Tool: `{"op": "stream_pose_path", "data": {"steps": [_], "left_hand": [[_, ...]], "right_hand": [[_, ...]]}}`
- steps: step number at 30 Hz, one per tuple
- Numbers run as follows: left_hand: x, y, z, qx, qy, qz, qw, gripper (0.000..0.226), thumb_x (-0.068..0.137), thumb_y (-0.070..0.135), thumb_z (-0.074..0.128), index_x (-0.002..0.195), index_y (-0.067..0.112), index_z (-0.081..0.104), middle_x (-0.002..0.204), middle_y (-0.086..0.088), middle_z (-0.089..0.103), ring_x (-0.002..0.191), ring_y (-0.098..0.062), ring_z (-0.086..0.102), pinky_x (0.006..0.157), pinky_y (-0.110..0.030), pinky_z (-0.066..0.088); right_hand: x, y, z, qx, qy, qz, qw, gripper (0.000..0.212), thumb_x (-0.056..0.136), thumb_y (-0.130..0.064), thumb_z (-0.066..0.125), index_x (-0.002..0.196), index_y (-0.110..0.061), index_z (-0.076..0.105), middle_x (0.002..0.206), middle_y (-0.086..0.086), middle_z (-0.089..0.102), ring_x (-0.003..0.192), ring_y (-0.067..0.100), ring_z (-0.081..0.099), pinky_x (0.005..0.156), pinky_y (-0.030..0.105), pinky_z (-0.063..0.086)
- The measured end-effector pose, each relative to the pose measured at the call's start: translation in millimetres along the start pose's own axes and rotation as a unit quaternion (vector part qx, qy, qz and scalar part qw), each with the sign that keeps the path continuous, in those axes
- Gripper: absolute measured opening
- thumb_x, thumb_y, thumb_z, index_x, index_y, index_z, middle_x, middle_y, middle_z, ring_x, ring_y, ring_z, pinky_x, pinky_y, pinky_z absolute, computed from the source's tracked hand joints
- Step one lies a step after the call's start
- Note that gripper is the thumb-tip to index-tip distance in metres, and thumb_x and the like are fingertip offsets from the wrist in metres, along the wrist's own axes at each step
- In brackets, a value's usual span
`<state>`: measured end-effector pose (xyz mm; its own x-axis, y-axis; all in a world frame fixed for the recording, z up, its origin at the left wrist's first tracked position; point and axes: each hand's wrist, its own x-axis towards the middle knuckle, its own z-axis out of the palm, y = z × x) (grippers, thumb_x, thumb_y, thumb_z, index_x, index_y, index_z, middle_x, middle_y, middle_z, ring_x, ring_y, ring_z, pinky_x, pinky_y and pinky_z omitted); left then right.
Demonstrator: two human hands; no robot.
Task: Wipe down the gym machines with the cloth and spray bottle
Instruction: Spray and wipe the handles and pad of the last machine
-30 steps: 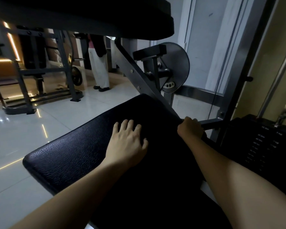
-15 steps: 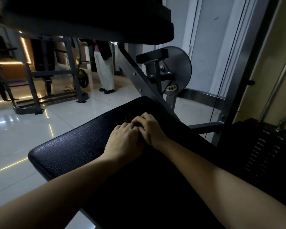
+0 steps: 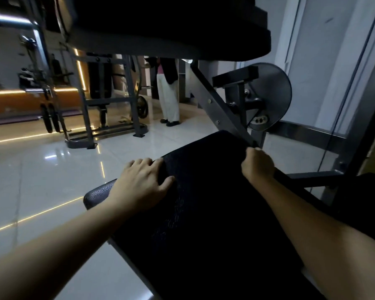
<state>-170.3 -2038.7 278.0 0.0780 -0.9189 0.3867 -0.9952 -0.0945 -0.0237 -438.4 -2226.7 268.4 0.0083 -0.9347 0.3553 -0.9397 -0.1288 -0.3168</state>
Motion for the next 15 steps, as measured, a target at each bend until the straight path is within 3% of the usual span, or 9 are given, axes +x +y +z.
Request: {"op": "stream_pose_path", "data": {"steps": [5, 9, 11, 15], "left_hand": [[-1.1, -0.2, 1.3, -0.031, 0.006, -0.008, 0.999, 0.065, 0.086, 0.074, 0.025, 0.124, 0.027, 0.052, 0.115, -0.003, 0.062, 0.109, -0.024, 0.056, 0.094, -0.039, 0.042], [0.5, -2.0, 1.1, -0.054, -0.003, -0.016, 0.998, 0.072, 0.087, 0.075, 0.029, 0.139, 0.027, 0.047, 0.124, -0.003, 0.060, 0.114, -0.022, 0.055, 0.096, -0.038, 0.046], [-0.5, -1.4, -0.5, -0.071, -0.003, -0.017, 0.997, 0.066, 0.092, 0.072, 0.035, 0.141, 0.029, 0.045, 0.126, -0.002, 0.058, 0.115, -0.022, 0.054, 0.096, -0.037, 0.045], [-1.0, 1.3, -2.0, -0.079, 0.002, -0.021, 0.997, 0.062, 0.094, 0.070, 0.038, 0.142, 0.031, 0.042, 0.128, 0.000, 0.057, 0.117, -0.021, 0.053, 0.096, -0.037, 0.045]], "right_hand": [[-62.4, -88.7, 4.5, 0.126, 0.043, -0.200, 0.971, 0.033, 0.094, -0.007, 0.046, 0.120, -0.009, 0.067, 0.123, 0.010, 0.065, 0.111, 0.031, 0.062, 0.094, 0.037, 0.051], [-67.5, -103.1, 12.6, 0.152, -0.040, -0.356, 0.921, 0.040, 0.097, -0.020, 0.050, 0.134, -0.009, 0.061, 0.147, 0.011, 0.051, 0.135, 0.027, 0.047, 0.116, 0.038, 0.035], [-27.2, -81.1, 16.5, 0.093, -0.044, -0.340, 0.935, 0.042, 0.100, -0.021, 0.045, 0.141, -0.012, 0.054, 0.153, 0.011, 0.044, 0.138, 0.030, 0.043, 0.116, 0.042, 0.034], [53.3, -29.6, 14.8, -0.021, -0.083, -0.211, 0.974, 0.046, 0.107, -0.031, 0.030, 0.151, -0.020, 0.037, 0.161, 0.005, 0.029, 0.145, 0.027, 0.030, 0.113, 0.046, 0.032]]}}
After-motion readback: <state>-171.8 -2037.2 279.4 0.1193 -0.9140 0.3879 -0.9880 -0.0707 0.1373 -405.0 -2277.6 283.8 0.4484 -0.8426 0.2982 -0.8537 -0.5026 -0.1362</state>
